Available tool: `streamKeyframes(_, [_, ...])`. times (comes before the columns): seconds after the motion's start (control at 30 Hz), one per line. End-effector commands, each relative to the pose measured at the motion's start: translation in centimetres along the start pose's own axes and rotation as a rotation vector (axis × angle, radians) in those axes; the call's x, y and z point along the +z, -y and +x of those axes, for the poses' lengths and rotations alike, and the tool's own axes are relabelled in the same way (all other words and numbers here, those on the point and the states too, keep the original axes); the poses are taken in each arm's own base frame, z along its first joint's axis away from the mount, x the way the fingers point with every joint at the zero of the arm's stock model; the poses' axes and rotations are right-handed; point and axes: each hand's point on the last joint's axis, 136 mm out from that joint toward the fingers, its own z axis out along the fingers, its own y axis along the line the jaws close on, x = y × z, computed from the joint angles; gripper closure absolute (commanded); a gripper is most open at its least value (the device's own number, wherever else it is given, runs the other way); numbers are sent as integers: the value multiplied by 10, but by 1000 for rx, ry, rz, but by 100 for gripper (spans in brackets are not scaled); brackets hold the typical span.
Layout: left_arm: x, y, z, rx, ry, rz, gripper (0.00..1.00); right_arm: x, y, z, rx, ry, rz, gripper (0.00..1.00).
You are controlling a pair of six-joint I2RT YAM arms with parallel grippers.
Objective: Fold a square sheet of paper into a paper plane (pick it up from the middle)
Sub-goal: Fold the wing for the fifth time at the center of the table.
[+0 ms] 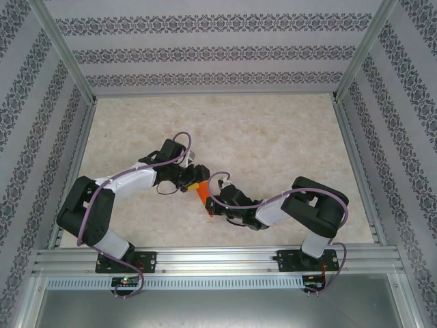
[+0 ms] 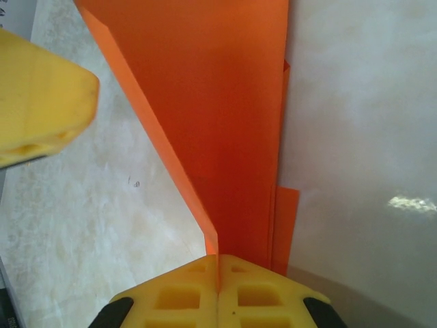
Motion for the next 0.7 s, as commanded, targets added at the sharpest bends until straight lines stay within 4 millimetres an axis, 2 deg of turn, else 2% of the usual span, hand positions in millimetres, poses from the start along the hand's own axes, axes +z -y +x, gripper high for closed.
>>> streamKeyframes(0.0, [6,23,-1,34,-4,108,33,8,22,24,37,-93,62,94])
streamKeyframes(0.1, [8,30,-5,48,4,134,33,7,22,24,39,-93,66,93])
streamKeyframes(0.2, [15,27,-7,45,-1,134,33,8,22,24,35,-99,73,92])
streamKeyframes(0.53, [33,14,-18,61,19,120,33,10,15,22,49,-106,59,88])
streamKeyframes(0.67, [38,0,-16,61,8,61,34,6,14,19,60,-91,59,82])
